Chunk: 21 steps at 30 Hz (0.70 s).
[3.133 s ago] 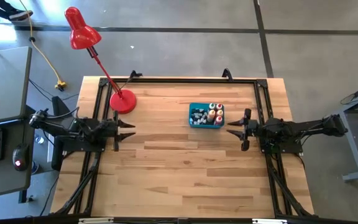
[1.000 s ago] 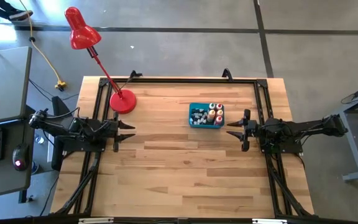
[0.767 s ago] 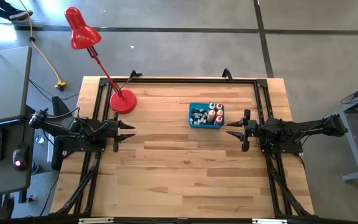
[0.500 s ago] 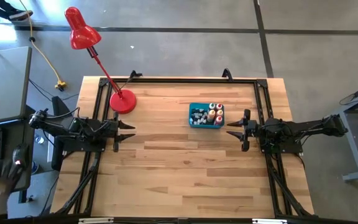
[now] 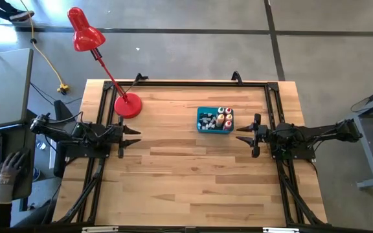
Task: Pick & Place food coloring
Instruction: Return to Home Position
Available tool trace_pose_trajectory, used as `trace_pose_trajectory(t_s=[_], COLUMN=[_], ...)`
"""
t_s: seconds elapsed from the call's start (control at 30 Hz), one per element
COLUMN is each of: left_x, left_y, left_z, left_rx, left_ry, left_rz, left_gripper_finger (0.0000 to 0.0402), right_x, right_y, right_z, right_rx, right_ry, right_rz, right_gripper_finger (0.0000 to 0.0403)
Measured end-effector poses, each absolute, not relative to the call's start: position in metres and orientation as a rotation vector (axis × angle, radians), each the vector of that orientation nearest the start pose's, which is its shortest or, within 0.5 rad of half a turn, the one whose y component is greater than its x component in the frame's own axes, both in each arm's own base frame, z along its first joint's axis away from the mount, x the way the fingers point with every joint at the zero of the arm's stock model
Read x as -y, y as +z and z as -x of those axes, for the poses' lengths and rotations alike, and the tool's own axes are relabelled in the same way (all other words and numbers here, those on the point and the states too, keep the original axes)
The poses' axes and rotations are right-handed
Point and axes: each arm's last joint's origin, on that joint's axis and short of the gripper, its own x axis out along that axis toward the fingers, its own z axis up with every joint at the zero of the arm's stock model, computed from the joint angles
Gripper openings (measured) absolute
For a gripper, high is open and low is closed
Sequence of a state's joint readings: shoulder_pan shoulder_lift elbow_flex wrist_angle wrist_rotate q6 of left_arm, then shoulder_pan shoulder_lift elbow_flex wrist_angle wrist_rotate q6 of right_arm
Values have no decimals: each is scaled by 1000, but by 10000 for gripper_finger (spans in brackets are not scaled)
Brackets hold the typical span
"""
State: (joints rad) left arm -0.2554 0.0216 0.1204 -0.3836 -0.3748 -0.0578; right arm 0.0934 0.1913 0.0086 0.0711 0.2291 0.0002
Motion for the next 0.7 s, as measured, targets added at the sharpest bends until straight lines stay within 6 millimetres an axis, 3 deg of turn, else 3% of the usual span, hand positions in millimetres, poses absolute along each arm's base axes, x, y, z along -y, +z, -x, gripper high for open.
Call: trace_pose_trajectory(t_s=[0.7], left_x=[11], left_y=[167], left_z=[-85], left_rx=[-267], left_ry=[126], left_rz=[-31], left_gripper_finger=[138], right_x=[-4], right_y=[157], right_z=[-108], right_rx=[-110], right_ry=[-136], right_rz=[18], right_gripper_finger=[155])
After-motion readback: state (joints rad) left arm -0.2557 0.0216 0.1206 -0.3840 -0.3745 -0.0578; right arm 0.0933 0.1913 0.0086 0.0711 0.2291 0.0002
